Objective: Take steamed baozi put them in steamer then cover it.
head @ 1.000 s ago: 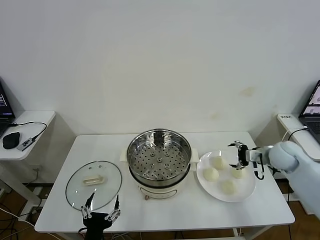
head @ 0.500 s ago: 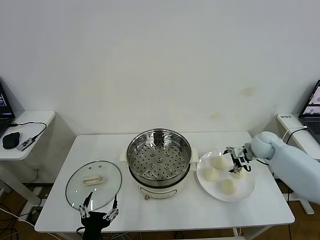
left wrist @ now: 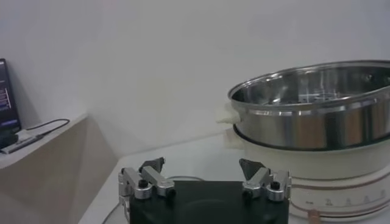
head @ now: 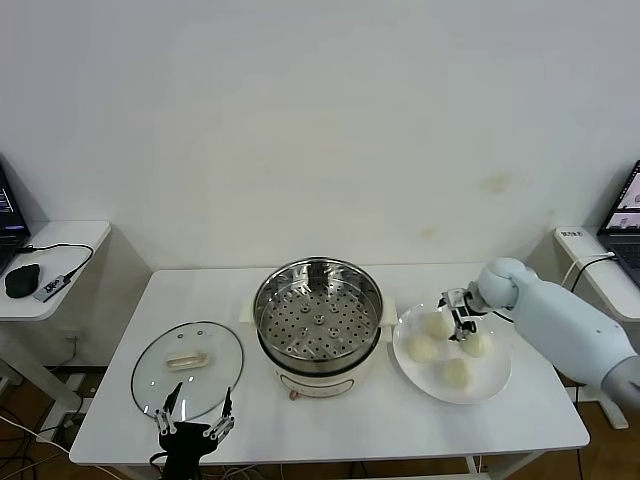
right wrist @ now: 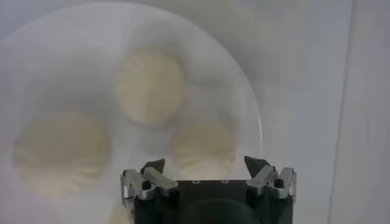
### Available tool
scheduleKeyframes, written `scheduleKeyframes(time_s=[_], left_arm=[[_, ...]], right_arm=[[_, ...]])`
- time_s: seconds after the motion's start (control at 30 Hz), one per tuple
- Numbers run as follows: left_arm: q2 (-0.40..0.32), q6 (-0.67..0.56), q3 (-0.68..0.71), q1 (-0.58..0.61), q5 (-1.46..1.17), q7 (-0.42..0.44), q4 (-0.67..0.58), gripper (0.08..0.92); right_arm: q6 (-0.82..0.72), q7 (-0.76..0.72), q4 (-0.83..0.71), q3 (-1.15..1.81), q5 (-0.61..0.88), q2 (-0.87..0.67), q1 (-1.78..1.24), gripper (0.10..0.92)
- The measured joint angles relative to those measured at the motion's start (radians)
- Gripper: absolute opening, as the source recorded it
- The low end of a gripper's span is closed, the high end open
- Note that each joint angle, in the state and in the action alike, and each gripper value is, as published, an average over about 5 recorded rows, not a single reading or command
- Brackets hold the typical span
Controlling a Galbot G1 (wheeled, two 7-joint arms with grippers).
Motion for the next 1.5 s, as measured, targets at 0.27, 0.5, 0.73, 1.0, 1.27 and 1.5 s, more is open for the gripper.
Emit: scheduleKeyframes(time_s=[0.27, 0.5, 0.73, 1.0, 1.27, 1.5], left_arm=[[0.000, 0.000, 0.000, 0.002, 0.000, -0.004, -0.001, 0.823], [0.001, 0.000, 0.001, 0.006, 0.000, -0.005, -0.008, 0.823], [0.002, 0.000, 0.009, 0.003, 0.000, -0.005, -0.011, 0.823], [0.008, 0.001, 0.023, -0.001, -0.002, -0.009, -0.009, 0.823], [0.013, -0.001, 0.022, 0.000, -0.011, -0.022, -0.015, 0.823], [0.010, -0.001, 0.014, 0.004, -0.020, -0.028, -0.027, 0.823]], right_arm=[[-0.004, -0.008, -0.021, -0.014, 0.010, 0.020, 0.011, 0.599], [-0.006, -0.016, -0.017, -0.034, 0.033, 0.014, 0.035, 0.536], [-0.030, -0.031, 0.044, -0.077, 0.099, -0.028, 0.098, 0.543], [-0.058, -0.035, 0.156, -0.155, 0.221, -0.108, 0.233, 0.547], [-0.060, -0.030, 0.261, -0.282, 0.362, -0.132, 0.449, 0.551], [-0.044, -0.004, 0.333, -0.396, 0.458, -0.085, 0.609, 0.552]])
